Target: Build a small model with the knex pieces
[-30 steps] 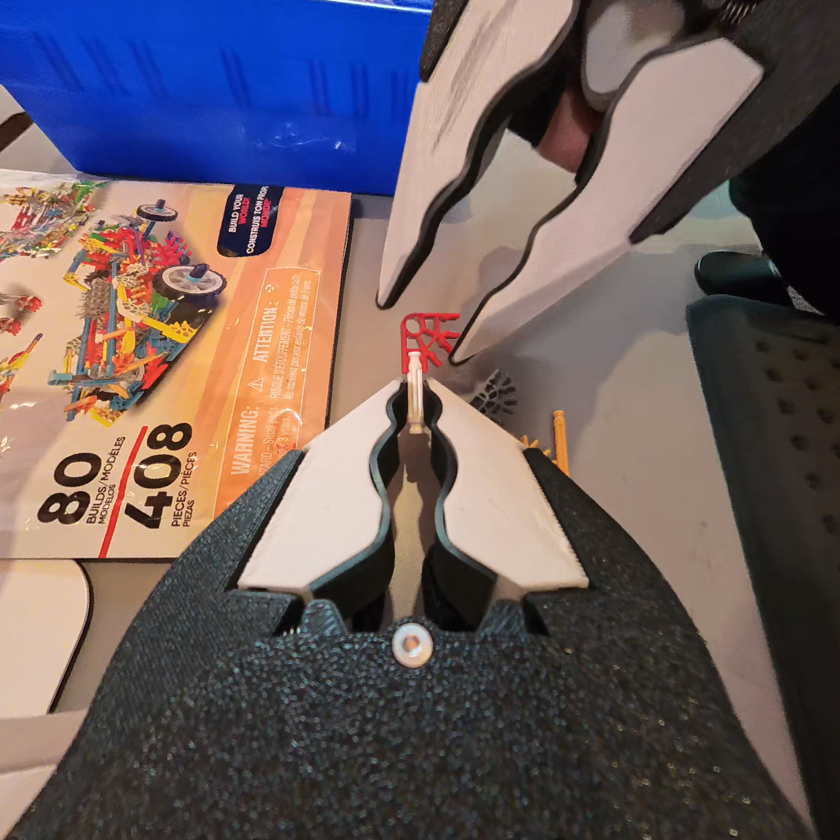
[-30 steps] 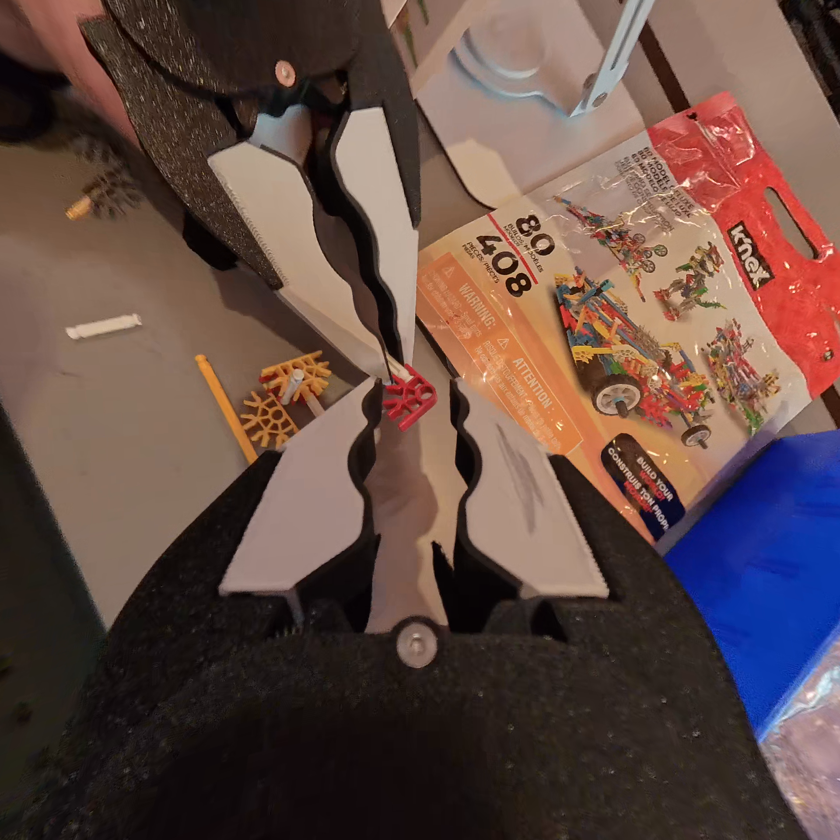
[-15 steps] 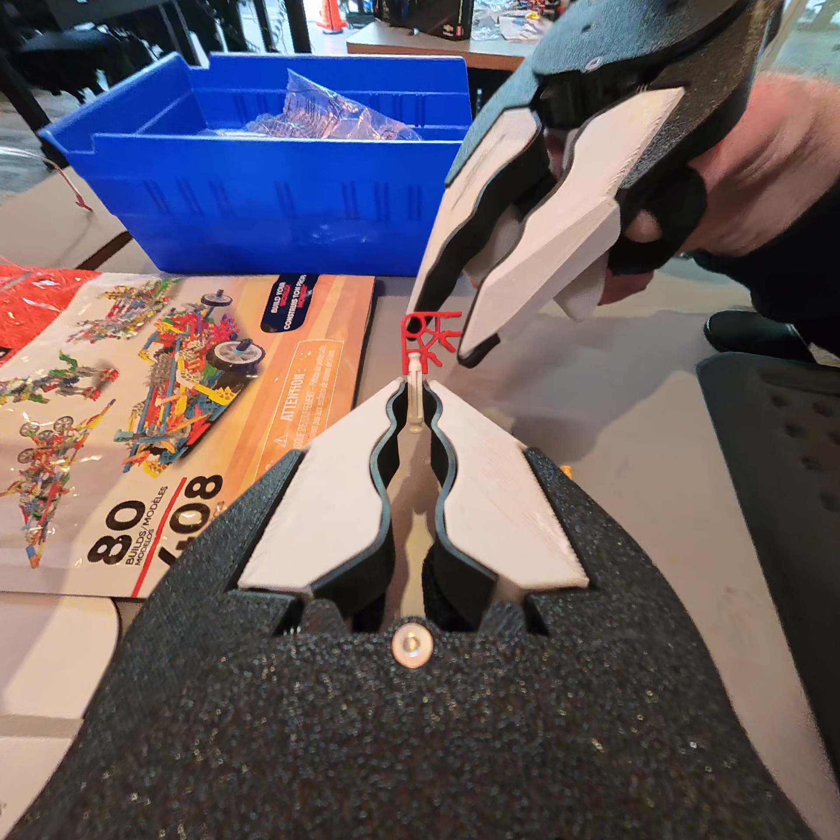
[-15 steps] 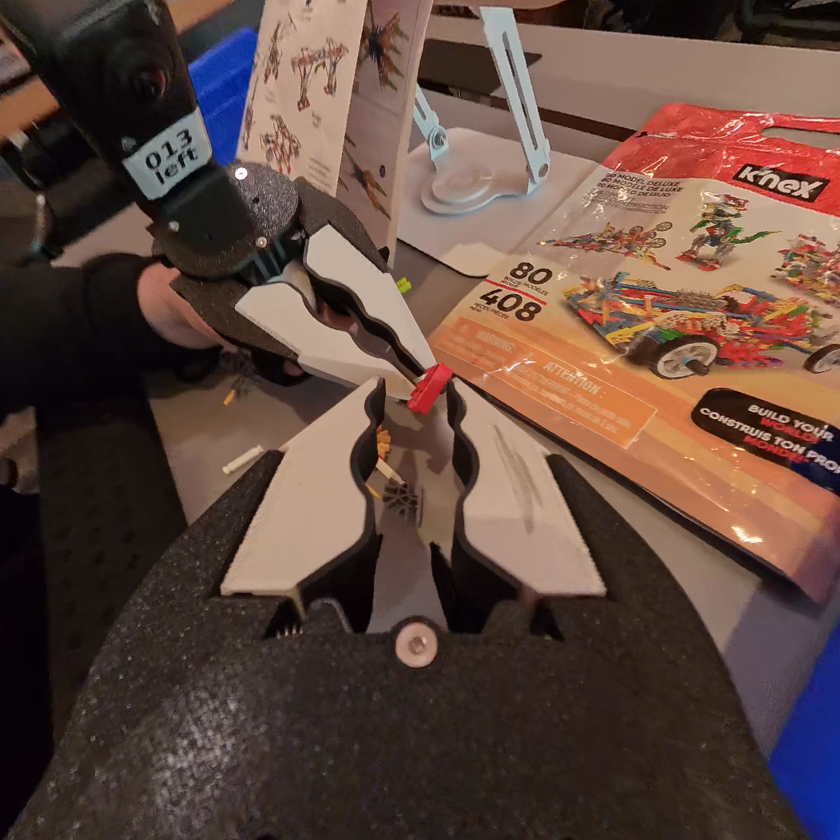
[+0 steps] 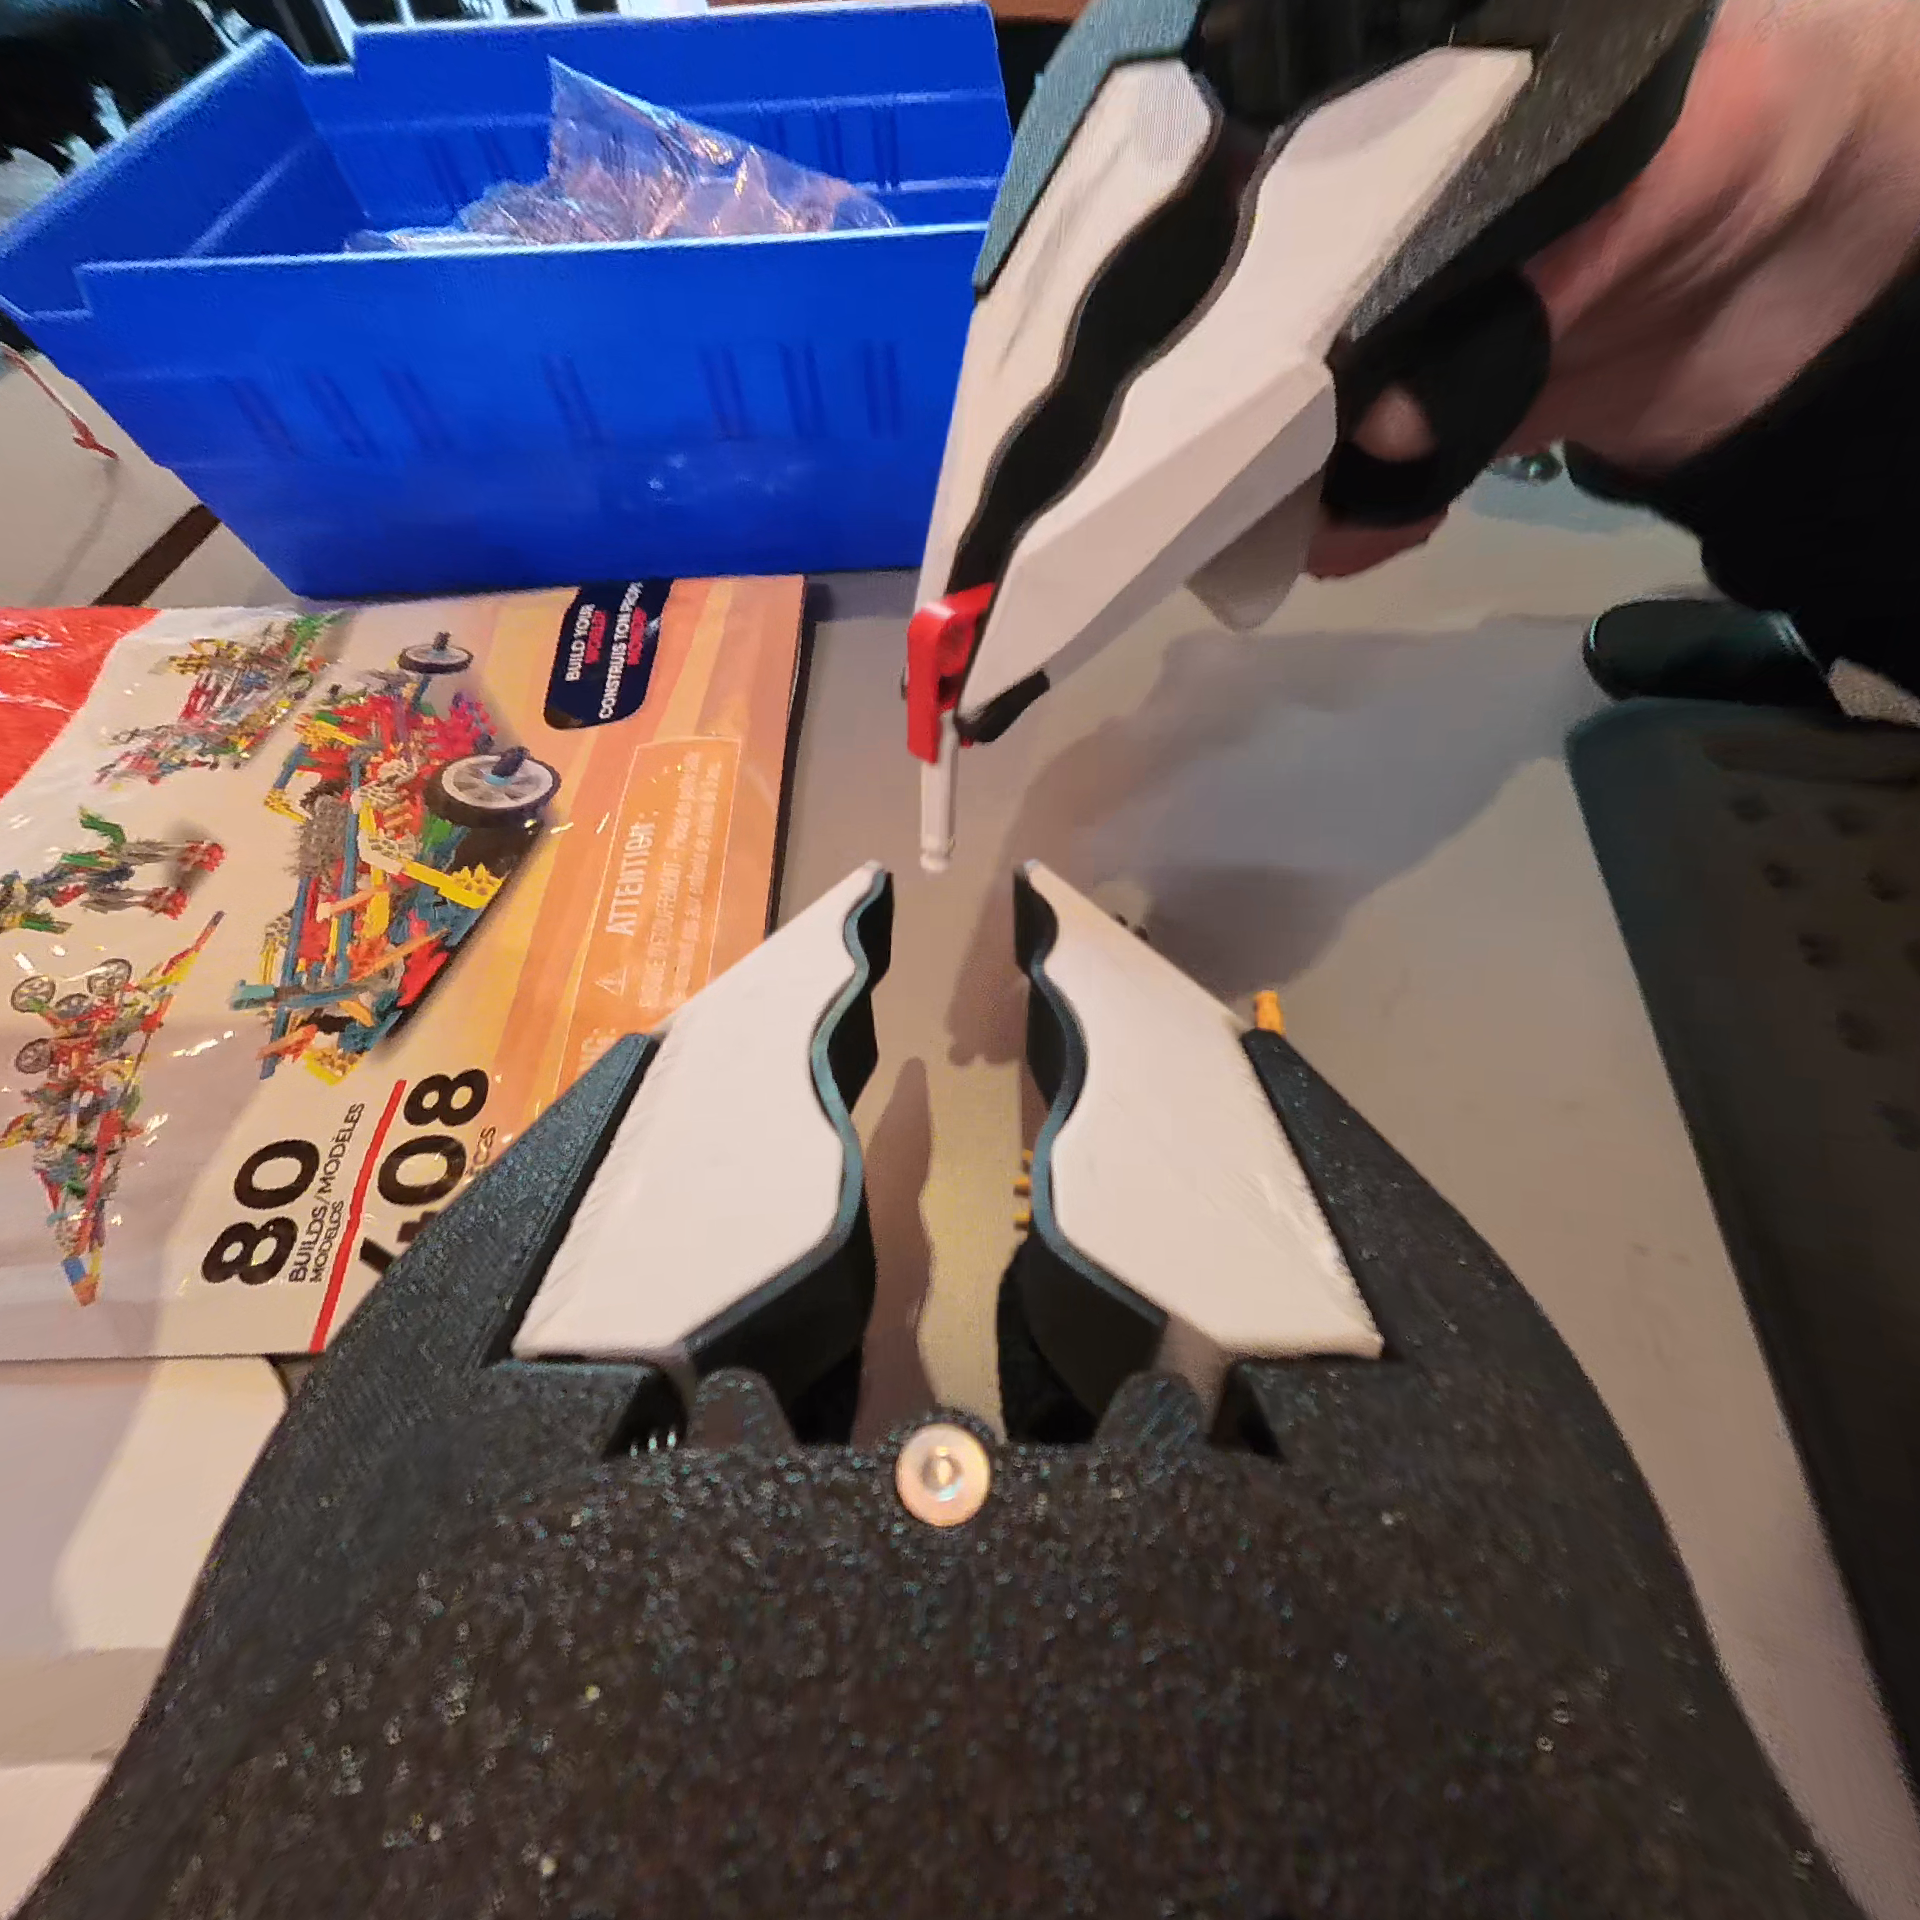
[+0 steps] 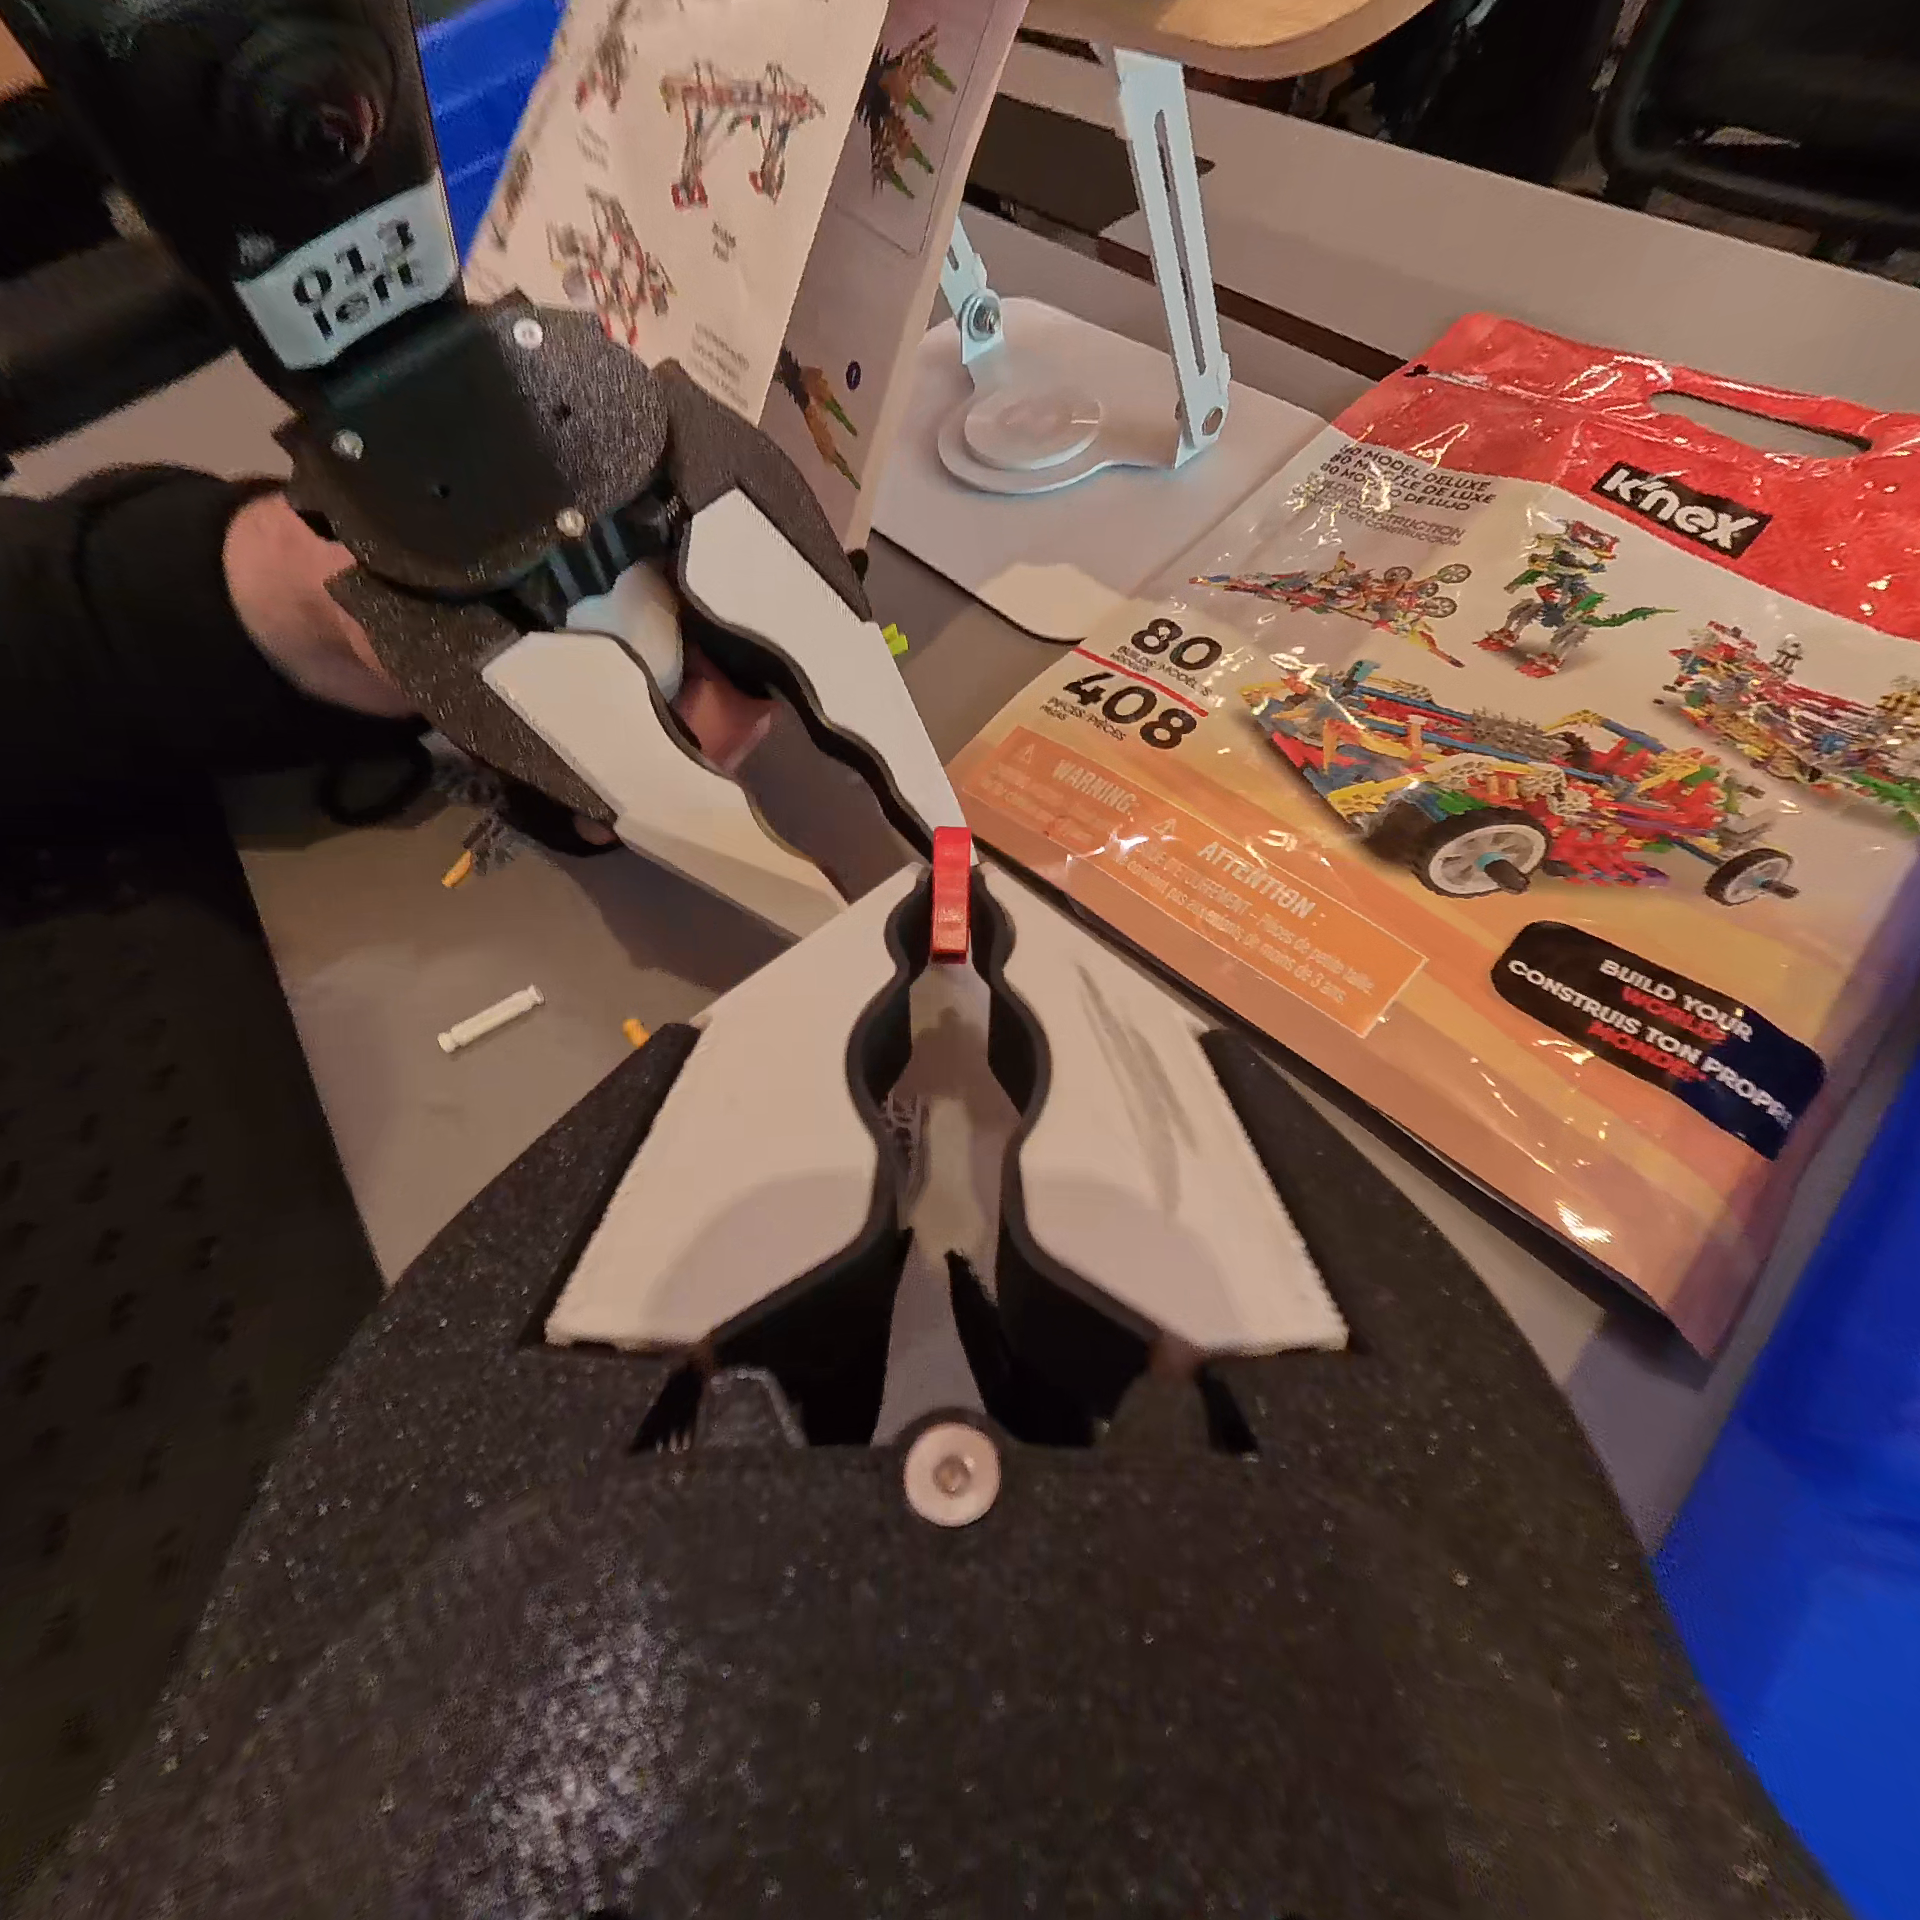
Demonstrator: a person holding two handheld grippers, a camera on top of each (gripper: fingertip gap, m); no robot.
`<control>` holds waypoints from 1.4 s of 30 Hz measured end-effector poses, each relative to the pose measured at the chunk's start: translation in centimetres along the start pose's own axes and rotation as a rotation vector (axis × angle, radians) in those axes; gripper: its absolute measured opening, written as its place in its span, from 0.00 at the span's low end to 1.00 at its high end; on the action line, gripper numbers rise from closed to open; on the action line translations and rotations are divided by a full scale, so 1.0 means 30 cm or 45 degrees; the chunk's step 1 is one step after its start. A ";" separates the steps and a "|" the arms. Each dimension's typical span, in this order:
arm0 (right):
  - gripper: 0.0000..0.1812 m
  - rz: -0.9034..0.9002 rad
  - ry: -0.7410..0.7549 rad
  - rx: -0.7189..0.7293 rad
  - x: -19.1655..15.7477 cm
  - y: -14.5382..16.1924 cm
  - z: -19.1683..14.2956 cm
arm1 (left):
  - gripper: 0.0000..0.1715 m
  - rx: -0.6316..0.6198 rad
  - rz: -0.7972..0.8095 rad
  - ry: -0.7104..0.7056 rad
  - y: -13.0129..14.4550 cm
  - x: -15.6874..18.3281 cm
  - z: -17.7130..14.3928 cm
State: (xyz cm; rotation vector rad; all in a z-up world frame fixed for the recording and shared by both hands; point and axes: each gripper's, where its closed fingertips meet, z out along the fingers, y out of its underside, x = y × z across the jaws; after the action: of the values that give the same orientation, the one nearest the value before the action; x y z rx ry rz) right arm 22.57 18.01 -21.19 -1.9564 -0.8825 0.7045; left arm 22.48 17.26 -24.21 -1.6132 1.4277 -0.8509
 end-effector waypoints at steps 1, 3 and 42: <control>0.03 -0.013 0.004 -0.021 0.001 0.007 -0.008 | 0.14 -0.014 0.004 0.013 0.003 0.004 -0.006; 0.03 -0.020 0.006 -0.064 0.005 0.028 -0.024 | 0.18 -0.055 -0.011 0.072 0.014 0.024 -0.016; 0.16 0.122 -0.072 -0.341 -0.016 0.306 -0.036 | 0.09 -0.194 0.607 -0.209 0.143 0.080 -0.012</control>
State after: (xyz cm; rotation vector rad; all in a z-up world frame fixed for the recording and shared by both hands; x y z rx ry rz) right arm 25.95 13.57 -28.58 -2.2380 -0.9628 0.7303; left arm 20.54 14.66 -27.92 -1.3283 1.6909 -0.3340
